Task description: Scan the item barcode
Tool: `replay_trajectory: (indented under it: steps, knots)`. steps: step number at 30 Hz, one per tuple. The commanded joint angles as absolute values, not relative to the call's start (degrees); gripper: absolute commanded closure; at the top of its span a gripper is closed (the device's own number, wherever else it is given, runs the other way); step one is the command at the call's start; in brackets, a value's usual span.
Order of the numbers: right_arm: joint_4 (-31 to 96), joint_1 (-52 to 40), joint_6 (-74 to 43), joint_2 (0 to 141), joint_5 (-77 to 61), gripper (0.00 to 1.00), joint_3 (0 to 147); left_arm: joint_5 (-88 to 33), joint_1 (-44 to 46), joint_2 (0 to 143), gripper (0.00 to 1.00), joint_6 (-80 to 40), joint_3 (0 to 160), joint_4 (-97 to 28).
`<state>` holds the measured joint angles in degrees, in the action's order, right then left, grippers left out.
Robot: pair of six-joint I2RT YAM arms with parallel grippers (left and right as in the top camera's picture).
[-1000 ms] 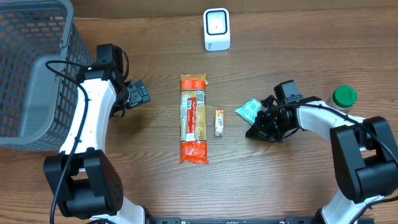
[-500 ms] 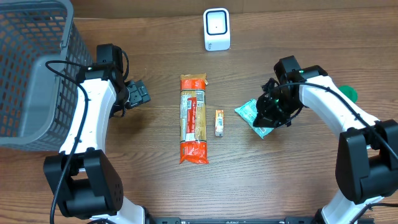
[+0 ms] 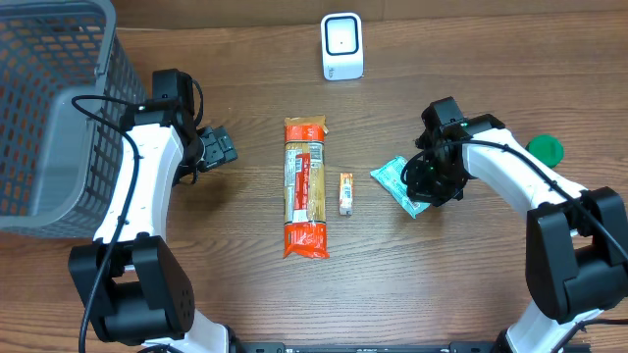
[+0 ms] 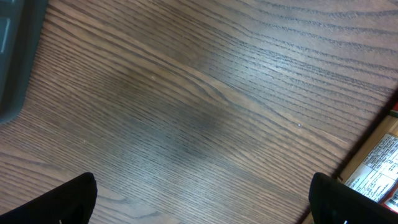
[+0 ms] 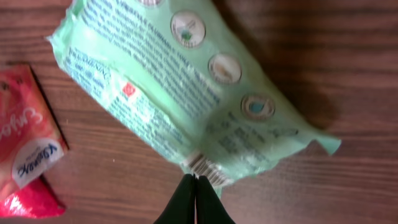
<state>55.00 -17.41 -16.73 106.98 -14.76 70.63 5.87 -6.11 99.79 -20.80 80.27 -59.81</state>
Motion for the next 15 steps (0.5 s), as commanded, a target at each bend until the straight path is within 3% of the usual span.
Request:
replay_trajectory:
  steps: [1, 15]
  knots:
    - [54.1, -18.0, -17.5, 105.8, -12.8, 0.96, 69.7, 6.4, -6.0, 99.7, 0.00, -20.1, 80.7, -59.7]
    - [52.6, -21.6, -18.0, 105.8, -8.2, 0.96, 69.2, 6.4, -6.0, 99.7, 0.00, -20.1, 80.7, -59.7]
